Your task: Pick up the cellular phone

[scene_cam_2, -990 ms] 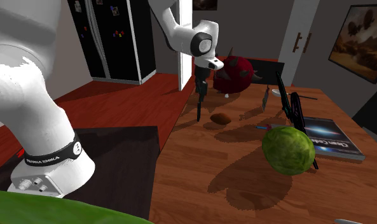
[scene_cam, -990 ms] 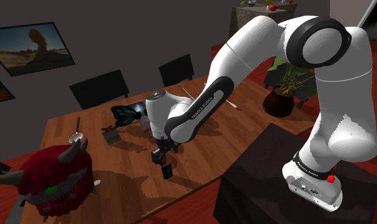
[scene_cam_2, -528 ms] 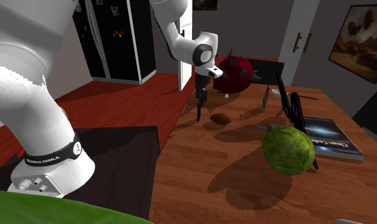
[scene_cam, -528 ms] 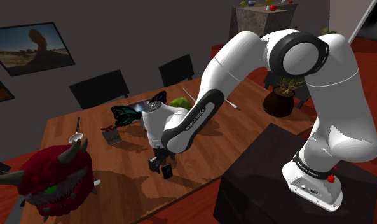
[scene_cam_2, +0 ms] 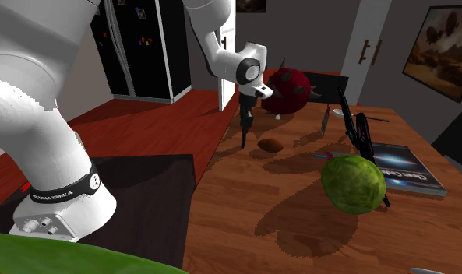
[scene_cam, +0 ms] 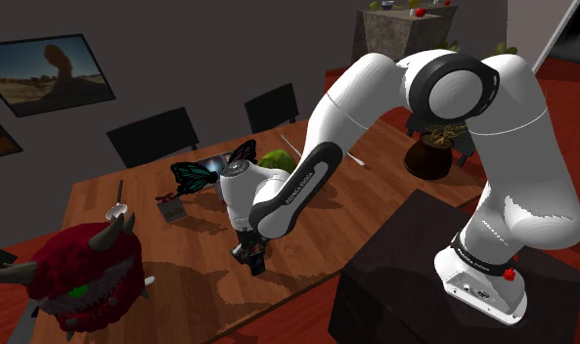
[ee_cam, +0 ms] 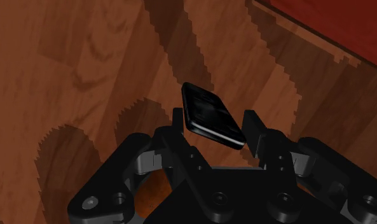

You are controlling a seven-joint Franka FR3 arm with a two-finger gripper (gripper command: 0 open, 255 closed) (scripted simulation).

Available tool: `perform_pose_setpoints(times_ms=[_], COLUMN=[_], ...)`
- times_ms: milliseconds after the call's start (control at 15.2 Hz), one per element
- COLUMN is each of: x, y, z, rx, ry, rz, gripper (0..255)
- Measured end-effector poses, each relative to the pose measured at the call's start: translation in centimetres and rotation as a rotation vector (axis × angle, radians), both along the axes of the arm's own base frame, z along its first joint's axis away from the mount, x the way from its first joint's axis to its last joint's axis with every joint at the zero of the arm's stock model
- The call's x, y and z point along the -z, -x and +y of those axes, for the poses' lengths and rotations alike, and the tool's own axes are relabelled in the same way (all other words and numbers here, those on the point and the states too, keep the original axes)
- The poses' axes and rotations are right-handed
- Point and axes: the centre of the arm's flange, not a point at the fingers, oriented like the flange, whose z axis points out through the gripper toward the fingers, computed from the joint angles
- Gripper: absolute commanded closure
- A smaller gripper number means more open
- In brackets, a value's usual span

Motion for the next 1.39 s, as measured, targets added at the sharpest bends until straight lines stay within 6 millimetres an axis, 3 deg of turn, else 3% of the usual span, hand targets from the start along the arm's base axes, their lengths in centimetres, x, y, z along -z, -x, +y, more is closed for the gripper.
perform_pose_setpoints(times_ms=[396, 1386], x=[-0.2, -7.6], y=[0.0, 0.0], z=[0.0, 0.0], rx=[0.0, -0.001], ry=[0.0, 0.0], rz=[0.001, 0.001], gripper=[255, 255])
